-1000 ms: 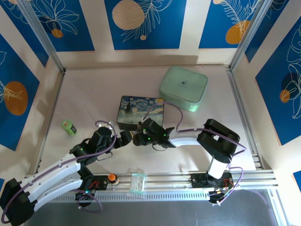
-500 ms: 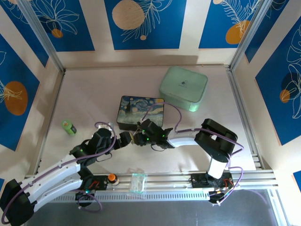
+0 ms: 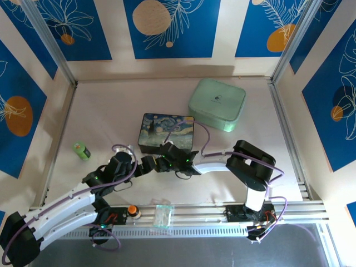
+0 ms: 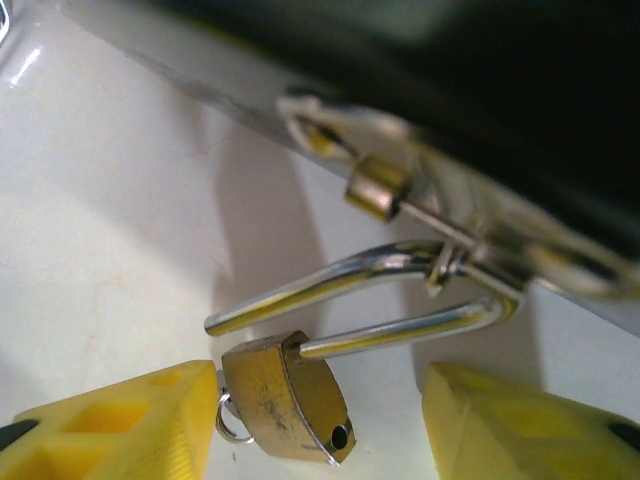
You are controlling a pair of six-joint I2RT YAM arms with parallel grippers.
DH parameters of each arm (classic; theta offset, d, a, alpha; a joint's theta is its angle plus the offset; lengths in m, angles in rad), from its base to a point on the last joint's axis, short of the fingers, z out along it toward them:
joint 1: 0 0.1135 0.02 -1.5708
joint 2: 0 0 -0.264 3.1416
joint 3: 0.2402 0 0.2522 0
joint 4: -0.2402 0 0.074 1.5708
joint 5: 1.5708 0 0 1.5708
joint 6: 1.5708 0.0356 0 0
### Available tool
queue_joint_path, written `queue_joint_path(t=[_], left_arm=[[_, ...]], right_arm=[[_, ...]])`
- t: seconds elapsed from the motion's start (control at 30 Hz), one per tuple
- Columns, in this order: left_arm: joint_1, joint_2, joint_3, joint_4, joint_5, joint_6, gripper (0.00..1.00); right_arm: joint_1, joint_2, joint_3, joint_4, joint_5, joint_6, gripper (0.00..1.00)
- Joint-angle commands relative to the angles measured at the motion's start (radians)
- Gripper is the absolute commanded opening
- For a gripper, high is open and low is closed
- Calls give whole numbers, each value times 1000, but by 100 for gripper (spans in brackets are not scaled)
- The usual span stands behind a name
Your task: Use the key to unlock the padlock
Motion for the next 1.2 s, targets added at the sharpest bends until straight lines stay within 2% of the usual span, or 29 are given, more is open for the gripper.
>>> queue_joint_path(t=[0.0, 0.13, 0.47, 0.63, 0.67, 0.73, 0.97, 1.07, 1.17], left_arm=[[8, -19, -16, -4, -28, -11, 99], [8, -23, -16, -5, -31, -12, 100], [8, -23, -19, 3, -39, -20, 100], [8, -11, 26, -32, -104, -5, 99], [8, -2, 44, -47, -121, 3, 99], [8, 25, 83, -65, -151, 28, 99], [43, 176, 270, -105, -239, 173, 99], [109, 290, 341, -88, -272, 284, 99], [168, 417, 378, -1, -240, 362, 97]], right_arm=[[7, 61, -10, -39, 0, 32, 50], [6, 48, -70, 41, -24, 50, 39], [-14, -2, -140, 107, -75, 79, 23], [-40, -42, -208, 193, -139, 114, 20], [-46, -45, -218, 203, -148, 122, 18], [-61, -45, -234, 225, -170, 129, 6], [-85, -63, -276, 263, -198, 152, 6], [-85, -91, -292, 255, -174, 149, 5], [-95, -107, -303, 246, -169, 171, 5]])
